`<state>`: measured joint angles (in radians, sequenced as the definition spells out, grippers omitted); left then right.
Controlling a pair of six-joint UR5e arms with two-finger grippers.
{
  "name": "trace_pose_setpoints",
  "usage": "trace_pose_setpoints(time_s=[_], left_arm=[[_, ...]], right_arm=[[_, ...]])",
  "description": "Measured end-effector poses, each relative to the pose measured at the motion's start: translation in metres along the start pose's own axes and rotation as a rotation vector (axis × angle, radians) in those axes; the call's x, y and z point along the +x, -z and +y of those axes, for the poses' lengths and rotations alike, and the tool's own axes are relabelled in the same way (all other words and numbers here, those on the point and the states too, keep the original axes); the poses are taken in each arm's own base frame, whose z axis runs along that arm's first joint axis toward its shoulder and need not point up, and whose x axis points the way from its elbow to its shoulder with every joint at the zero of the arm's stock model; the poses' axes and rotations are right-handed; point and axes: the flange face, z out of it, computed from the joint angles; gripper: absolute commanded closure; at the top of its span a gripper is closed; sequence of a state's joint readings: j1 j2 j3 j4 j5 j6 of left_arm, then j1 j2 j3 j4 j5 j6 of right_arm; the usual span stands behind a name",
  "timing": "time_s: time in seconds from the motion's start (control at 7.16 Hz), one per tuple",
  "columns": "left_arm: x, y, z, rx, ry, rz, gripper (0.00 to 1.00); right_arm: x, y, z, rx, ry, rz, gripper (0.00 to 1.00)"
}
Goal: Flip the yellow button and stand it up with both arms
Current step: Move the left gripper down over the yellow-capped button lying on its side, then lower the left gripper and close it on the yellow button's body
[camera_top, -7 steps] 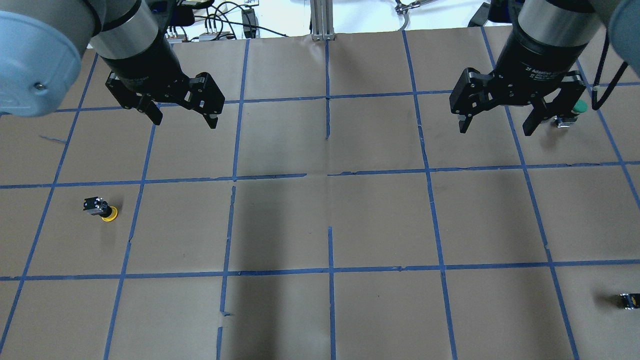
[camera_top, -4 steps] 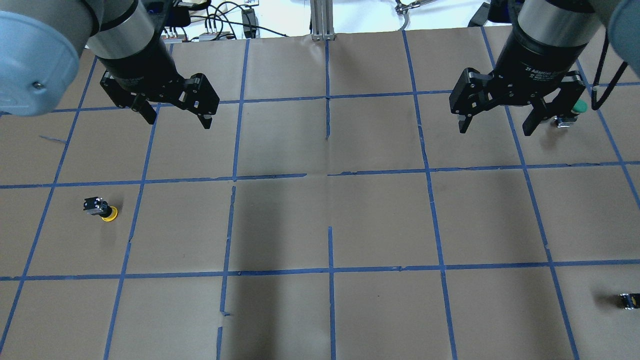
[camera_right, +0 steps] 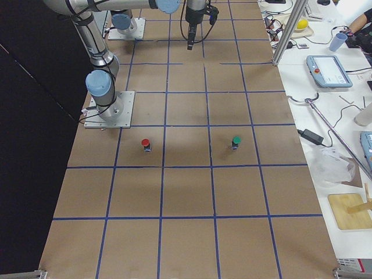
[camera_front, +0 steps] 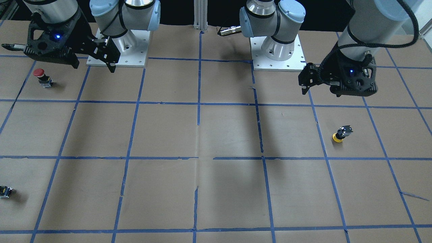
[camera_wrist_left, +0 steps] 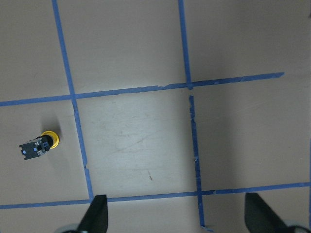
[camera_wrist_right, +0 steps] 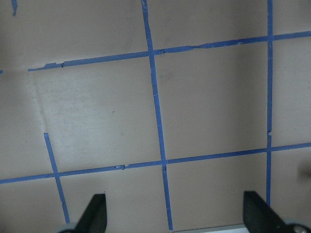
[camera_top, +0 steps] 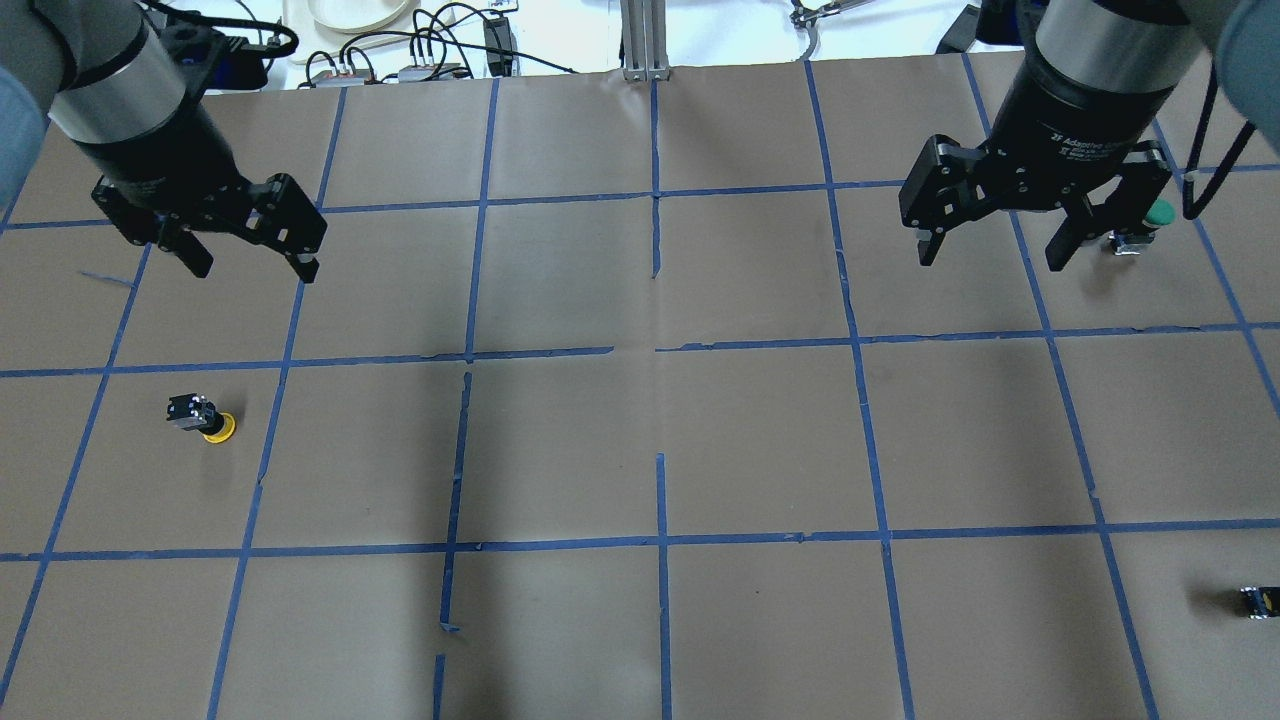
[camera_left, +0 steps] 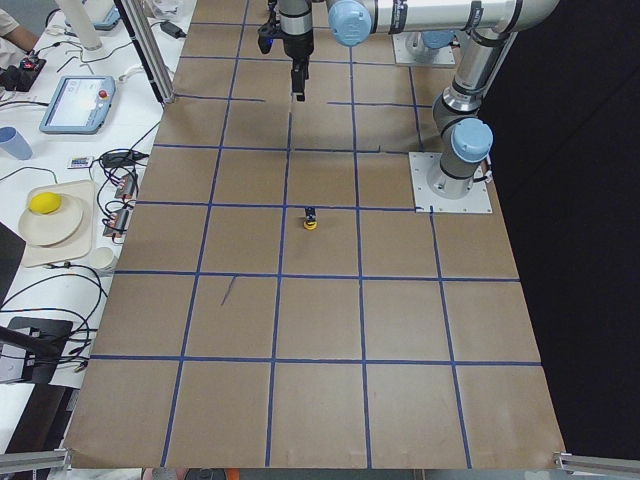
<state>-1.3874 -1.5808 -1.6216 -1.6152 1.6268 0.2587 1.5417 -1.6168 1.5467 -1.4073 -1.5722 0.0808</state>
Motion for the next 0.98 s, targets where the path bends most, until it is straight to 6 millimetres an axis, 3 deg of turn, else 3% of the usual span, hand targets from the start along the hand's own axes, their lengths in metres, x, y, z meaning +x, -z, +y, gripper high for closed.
trace_pose_setpoints(time_s=[0.56,0.7,0.98], left_arm=[[-0.117,-0.105,0.015,-0.03,0.118,0.042,0.0],[-0.134,-0.126,0.016,-0.03,0.108,0.047,0.0],[-0.163,-0.164,-0.003,-0.008,0.102,0.038,0.01]], right_arm=[[0.0,0.0,0.0,0.0,0.001,0.001,0.0],[0.0,0.0,0.0,0.001,0.001,0.0,0.0],[0.0,0.0,0.0,0.002,0.001,0.0,0.0]])
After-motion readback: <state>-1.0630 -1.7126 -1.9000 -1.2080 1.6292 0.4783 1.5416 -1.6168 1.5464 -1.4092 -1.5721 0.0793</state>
